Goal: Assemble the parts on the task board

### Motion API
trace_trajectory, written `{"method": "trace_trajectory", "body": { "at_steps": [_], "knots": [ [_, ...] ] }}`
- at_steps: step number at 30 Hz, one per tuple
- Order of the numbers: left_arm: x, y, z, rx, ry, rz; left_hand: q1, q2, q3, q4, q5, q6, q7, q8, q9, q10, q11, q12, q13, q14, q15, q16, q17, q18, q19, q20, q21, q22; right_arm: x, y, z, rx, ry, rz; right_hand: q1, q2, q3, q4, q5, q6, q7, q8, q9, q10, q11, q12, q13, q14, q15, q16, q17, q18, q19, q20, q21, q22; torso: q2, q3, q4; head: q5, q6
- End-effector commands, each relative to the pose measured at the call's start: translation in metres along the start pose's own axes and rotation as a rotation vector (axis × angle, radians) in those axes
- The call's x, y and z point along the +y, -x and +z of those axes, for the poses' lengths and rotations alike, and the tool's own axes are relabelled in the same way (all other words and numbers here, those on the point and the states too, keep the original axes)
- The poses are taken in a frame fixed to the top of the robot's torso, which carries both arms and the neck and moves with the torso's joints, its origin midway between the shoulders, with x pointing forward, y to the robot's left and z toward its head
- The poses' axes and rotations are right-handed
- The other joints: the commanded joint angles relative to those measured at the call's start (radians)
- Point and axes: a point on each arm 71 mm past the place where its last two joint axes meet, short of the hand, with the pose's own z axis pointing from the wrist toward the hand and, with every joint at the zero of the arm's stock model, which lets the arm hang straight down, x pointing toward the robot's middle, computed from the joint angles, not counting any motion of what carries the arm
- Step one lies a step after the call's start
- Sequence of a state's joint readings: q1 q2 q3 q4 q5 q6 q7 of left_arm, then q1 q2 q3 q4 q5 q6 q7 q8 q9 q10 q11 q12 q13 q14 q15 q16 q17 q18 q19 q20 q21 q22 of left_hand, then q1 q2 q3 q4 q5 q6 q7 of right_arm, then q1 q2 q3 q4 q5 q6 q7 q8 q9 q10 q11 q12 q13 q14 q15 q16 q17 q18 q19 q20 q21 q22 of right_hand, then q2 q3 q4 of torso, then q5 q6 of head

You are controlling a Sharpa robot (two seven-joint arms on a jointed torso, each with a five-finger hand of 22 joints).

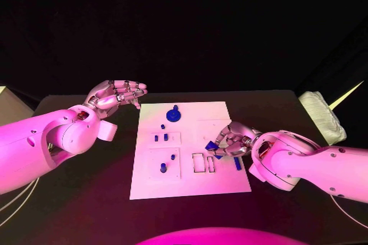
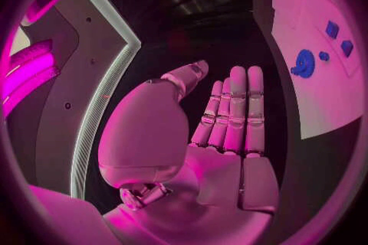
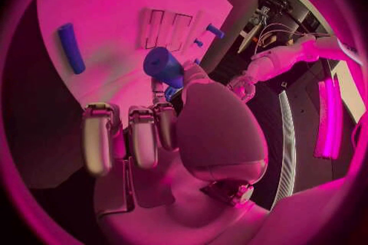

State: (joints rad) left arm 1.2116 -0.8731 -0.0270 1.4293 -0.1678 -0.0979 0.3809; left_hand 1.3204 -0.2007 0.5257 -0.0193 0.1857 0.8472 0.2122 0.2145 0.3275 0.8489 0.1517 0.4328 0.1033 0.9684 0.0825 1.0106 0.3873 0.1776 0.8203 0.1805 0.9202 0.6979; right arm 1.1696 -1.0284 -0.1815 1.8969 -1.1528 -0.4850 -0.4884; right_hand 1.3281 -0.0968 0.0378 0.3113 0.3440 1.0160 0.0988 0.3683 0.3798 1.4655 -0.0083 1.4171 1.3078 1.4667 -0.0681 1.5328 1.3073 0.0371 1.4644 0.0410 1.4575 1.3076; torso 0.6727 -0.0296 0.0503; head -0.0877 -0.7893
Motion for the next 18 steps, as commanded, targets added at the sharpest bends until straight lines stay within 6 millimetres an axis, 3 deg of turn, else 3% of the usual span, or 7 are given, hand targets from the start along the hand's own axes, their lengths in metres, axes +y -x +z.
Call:
{"method": "trace_trajectory", "body": {
  "at_steps": [1,7,10,12,18],
  "knots": [
    [-0.001,-0.002,0.001,0.010,-0.006,-0.006,-0.001,0.006,-0.002,0.003,0.006,-0.008,-0.001,0.004,0.001,-0.007,0.003,0.005,-0.001,-0.010,0.000,0.005,0.001,0.006,0.002,0.001,-0.005,-0.001,0.003,-0.006,0.002,0.043,0.002,0.029,-0.021,-0.001,0.026,-0.019,-0.009,0.046,-0.036,0.013,0.006,0.007,-0.004,-0.007,0.097,0.081,-0.007,0.000,0.154,-0.010,0.064,-0.008,-0.007,0.199,0.001,0.0001,-0.0015,0.000,0.001],
    [-0.001,-0.003,0.000,0.010,-0.005,-0.006,-0.001,0.006,-0.002,0.003,0.006,-0.008,-0.001,0.004,0.001,-0.007,0.003,0.005,-0.001,-0.010,0.000,0.005,0.001,0.006,0.002,0.001,-0.005,-0.001,0.005,-0.019,0.006,0.102,-0.003,0.014,-0.063,0.003,0.041,-0.019,-0.028,0.055,-0.039,0.017,0.008,0.011,-0.006,-0.006,0.103,0.081,-0.009,-0.001,0.154,-0.010,0.064,-0.009,-0.007,0.200,0.001,0.0006,-0.0004,0.002,-0.002],
    [-0.001,-0.003,0.000,0.009,-0.004,-0.006,-0.001,0.006,-0.002,0.003,0.006,-0.008,-0.001,0.004,0.001,-0.007,0.003,0.005,-0.001,-0.010,0.000,0.005,0.001,0.006,0.002,0.001,-0.005,-0.001,0.006,-0.024,0.008,0.124,-0.006,0.006,-0.105,0.012,0.047,-0.021,-0.118,0.059,-0.039,0.022,0.010,0.015,-0.006,-0.005,0.109,0.082,-0.009,0.000,0.157,-0.011,0.064,-0.010,-0.006,0.202,0.001,0.0005,0.0002,0.002,-0.002],
    [-0.001,-0.003,0.000,0.010,-0.004,-0.006,-0.001,0.006,-0.002,0.003,0.006,-0.008,-0.001,0.004,0.001,-0.007,0.003,0.005,-0.001,-0.010,0.000,0.005,0.001,0.006,0.002,0.001,-0.005,-0.001,0.006,-0.026,0.009,0.134,-0.006,0.001,-0.124,0.019,0.051,-0.020,-0.155,0.060,-0.039,0.024,0.012,0.018,-0.006,-0.002,0.114,0.082,-0.009,0.000,0.160,-0.011,0.065,-0.010,-0.004,0.204,0.001,0.0004,-0.0002,0.002,-0.003],
    [-0.001,-0.004,0.000,0.016,0.001,-0.009,-0.002,0.007,-0.002,0.005,0.005,-0.009,-0.001,0.005,0.001,-0.008,0.003,0.006,-0.002,-0.010,0.000,0.006,0.002,0.006,0.003,0.001,-0.006,-0.002,0.011,-0.034,0.012,0.141,0.015,-0.040,-0.134,0.020,0.051,-0.020,-0.165,0.063,-0.040,0.028,0.014,0.024,-0.007,0.006,0.123,0.084,-0.009,0.002,0.166,-0.013,0.068,-0.010,0.004,0.208,0.002,0.0027,-0.0007,0.005,-0.003]
  ]
}}
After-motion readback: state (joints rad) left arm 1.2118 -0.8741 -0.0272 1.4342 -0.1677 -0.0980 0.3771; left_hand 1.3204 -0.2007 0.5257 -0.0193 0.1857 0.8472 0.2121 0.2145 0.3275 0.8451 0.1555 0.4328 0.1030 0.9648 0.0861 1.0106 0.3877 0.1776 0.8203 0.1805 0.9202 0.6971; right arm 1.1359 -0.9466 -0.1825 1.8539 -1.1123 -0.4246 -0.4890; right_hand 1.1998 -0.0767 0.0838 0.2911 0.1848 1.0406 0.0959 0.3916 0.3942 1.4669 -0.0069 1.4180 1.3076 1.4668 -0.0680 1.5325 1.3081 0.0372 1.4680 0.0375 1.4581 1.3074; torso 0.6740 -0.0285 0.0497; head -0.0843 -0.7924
